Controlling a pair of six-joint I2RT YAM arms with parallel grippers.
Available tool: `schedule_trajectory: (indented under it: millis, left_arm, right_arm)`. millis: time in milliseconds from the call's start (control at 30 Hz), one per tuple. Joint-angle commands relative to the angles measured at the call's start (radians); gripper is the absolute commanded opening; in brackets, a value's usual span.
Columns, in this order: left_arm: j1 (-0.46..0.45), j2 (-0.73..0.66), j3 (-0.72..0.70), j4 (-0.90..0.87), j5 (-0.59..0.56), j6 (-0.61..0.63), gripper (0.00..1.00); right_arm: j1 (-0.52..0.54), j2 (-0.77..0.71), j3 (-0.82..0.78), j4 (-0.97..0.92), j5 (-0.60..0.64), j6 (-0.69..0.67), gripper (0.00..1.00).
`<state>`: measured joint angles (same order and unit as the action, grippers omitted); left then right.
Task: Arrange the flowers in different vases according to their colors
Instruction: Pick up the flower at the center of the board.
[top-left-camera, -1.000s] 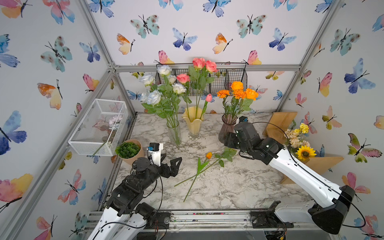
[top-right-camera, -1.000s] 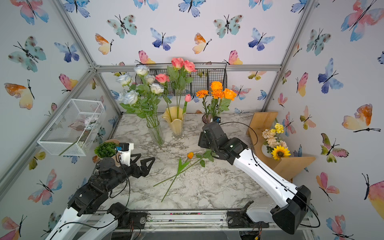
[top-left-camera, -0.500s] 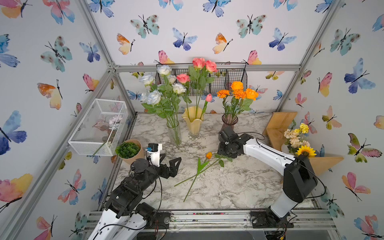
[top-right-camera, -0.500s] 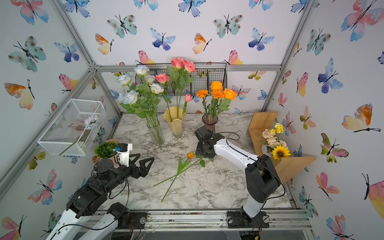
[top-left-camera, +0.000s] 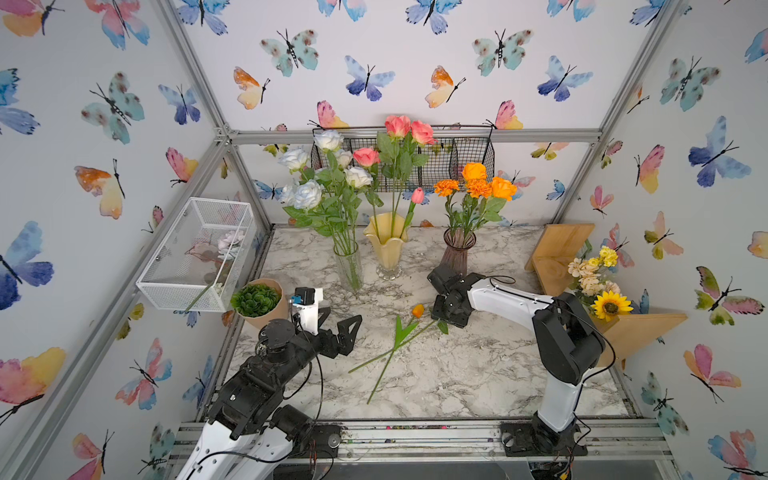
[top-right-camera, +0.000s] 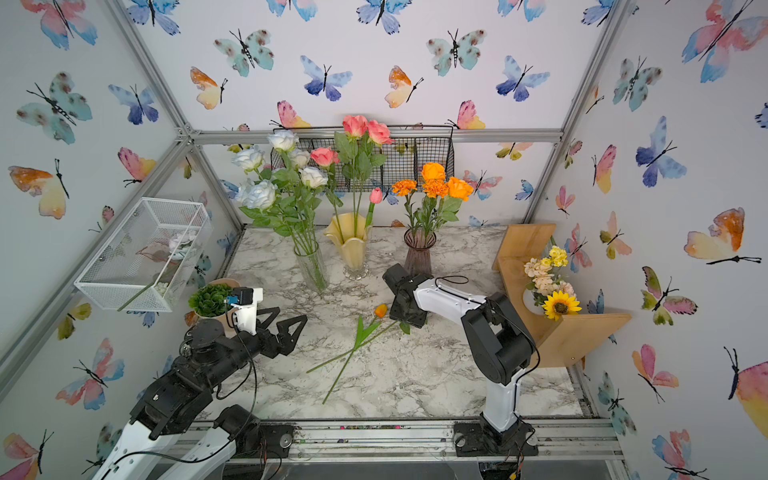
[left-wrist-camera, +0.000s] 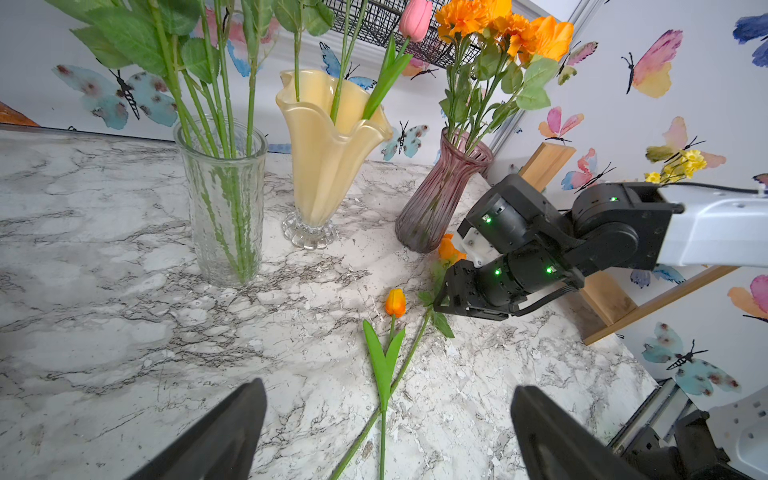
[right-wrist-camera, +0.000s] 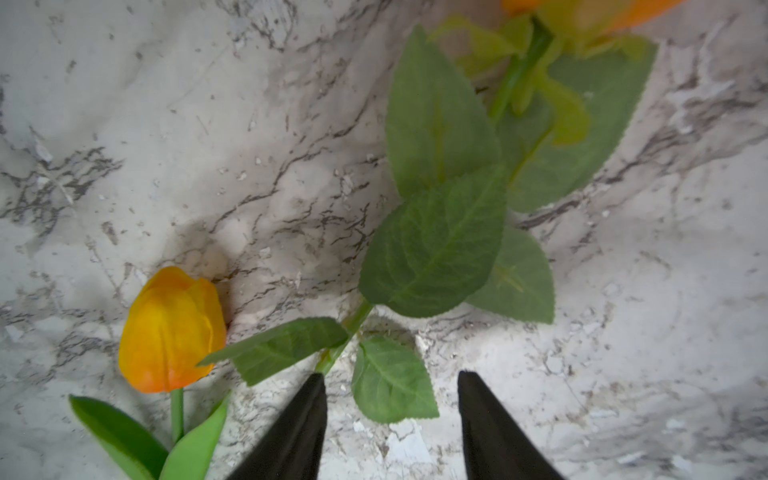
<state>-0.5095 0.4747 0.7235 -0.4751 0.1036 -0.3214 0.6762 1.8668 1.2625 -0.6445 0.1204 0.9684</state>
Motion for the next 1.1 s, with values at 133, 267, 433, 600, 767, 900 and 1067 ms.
schedule_trajectory:
  millis: [133,267,433,600,767,900,1067]
  left_arm:
    - [0.006,-0.009,-0.012,0.016,0.039,0.010,0.97]
    - [0.006,-0.008,-0.011,0.016,0.038,0.011,0.97]
    - [0.006,-0.008,-0.011,0.016,0.037,0.010,0.97]
    - [0.006,-0.010,-0.012,0.016,0.036,0.010,0.97]
    - [0.006,-0.010,-0.012,0.016,0.035,0.010,0.97]
    - [0.006,-0.013,-0.013,0.016,0.033,0.010,0.97]
    - [0.006,-0.012,-0.013,0.016,0.034,0.009,0.97]
  right_arm:
    - [-0.010,0.025,0.013,0.049,0.086,0.055,0.45]
    - [-0.012,0.059,0.032,0.049,0.084,0.057,0.45]
    - [-0.012,0.081,0.026,0.075,0.087,0.081,0.45]
    - [-0.012,0.114,0.041,0.071,0.087,0.090,0.46]
    - [-0.012,0.138,0.031,0.077,0.102,0.102,0.45]
    - [-0.012,0.146,-0.002,0.101,0.104,0.117,0.33]
    - [-0.012,0.124,-0.038,0.130,0.113,0.150,0.19]
